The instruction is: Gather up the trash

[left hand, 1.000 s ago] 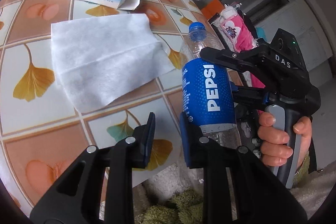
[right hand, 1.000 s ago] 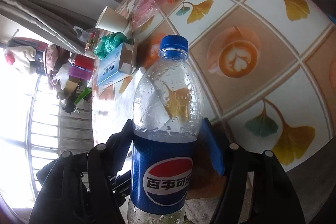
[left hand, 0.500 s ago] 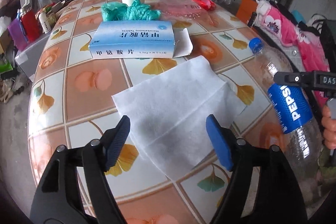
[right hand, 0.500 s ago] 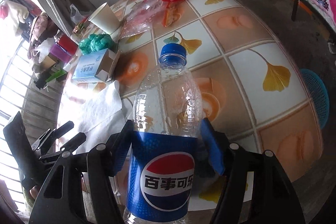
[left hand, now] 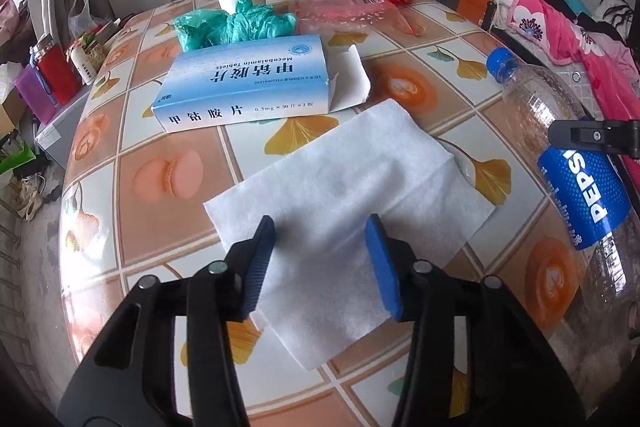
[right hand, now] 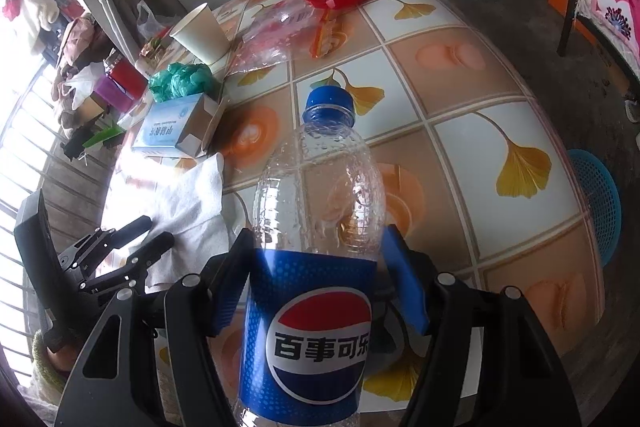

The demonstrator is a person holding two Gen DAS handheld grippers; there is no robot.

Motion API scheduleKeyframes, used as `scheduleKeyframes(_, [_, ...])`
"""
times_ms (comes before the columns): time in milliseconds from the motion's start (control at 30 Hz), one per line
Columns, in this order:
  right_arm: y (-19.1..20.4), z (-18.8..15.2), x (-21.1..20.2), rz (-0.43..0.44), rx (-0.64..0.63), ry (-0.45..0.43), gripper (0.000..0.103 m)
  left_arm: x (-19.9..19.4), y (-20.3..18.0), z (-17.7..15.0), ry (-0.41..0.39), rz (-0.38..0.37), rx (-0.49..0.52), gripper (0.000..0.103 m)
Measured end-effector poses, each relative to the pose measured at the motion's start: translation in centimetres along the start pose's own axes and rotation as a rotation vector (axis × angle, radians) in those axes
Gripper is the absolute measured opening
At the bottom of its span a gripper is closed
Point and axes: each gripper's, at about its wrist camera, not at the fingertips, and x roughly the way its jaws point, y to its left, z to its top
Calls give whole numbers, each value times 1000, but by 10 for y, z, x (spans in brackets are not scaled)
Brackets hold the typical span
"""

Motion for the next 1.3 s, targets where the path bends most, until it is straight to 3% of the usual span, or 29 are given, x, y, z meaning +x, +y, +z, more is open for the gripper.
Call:
scheduleKeyframes(167, [3,0,-1,-12,-14,6,64,0,0,3,2,10,-11,12])
scheduleKeyframes(267, [3,-1,-3,-15,-15,11,65,-2,4,3,14,-19,-45,3])
scheduleKeyframes(400, [4,-5,-6,-20,-31,17,71,-7,7,-3,15,-42,-82,2])
scheduleKeyframes(633, [4,-10,3,-7,-22,44,71,-10,8,-9,7,-50,-118,1])
scheduleKeyframes(767, [5,-13,6,23,-10,55,61,-14,11,-10,-2,-55,-133,0])
scheduleKeyframes(1300, [1,-7,-22,25,-17,-27,58,-50,4,4,-109,-75,-182,0])
